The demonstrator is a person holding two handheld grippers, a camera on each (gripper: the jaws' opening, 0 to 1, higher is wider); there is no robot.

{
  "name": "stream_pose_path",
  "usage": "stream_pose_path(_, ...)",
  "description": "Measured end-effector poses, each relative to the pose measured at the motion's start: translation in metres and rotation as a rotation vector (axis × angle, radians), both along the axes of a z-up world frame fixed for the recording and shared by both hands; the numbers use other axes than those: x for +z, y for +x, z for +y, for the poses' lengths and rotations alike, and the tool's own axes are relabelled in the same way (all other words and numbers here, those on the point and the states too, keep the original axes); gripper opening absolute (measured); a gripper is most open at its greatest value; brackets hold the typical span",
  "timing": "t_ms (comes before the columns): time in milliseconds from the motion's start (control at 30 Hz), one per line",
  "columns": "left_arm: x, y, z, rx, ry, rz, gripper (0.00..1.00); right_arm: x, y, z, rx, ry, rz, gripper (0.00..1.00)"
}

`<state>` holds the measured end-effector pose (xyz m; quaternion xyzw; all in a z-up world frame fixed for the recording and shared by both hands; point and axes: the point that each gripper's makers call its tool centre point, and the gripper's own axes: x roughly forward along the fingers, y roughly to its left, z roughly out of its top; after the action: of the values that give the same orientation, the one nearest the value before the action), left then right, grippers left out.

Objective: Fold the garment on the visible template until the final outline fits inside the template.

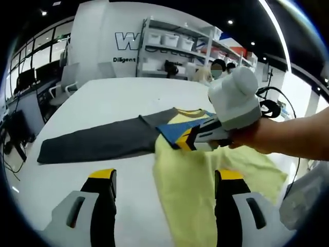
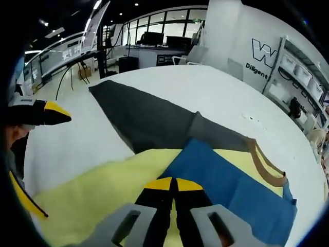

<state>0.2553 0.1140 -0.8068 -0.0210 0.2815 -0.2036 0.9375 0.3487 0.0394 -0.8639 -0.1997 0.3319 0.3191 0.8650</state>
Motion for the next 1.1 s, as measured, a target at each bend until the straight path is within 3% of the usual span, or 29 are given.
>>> stream_pose_path(200,0.001,0.000,0.000,0.000,-0.002,-0.003,0.73,0.015,-0.001,-0.009,-0.017,0.007,-0.020,0.00)
stream_pose_path(467,0.000,-0.001,-0.006,-0.018,0.006,-0.002,0.74,0.036,-0.008,-0.036,-0.064,0.041,-0.066,0.11)
stream_pose_path(633,0.001,-0.002,-0.010,-0.028,0.010,-0.005,0.74,0.039,-0.019,-0.049,-0.097,0.061,-0.070,0.40)
stream_pose_path(733,0.001,-0.003,-0.012,-0.035,0.014,-0.005,0.74,0.038,-0.027,-0.059,-0.115,0.053,-0.080,0.49)
stream_pose_path(1100,0.001,-0.004,-0.018,-0.054,0.020,-0.008,0.74,0.052,-0.058,-0.086,-0.202,0.149,-0.087,0.83)
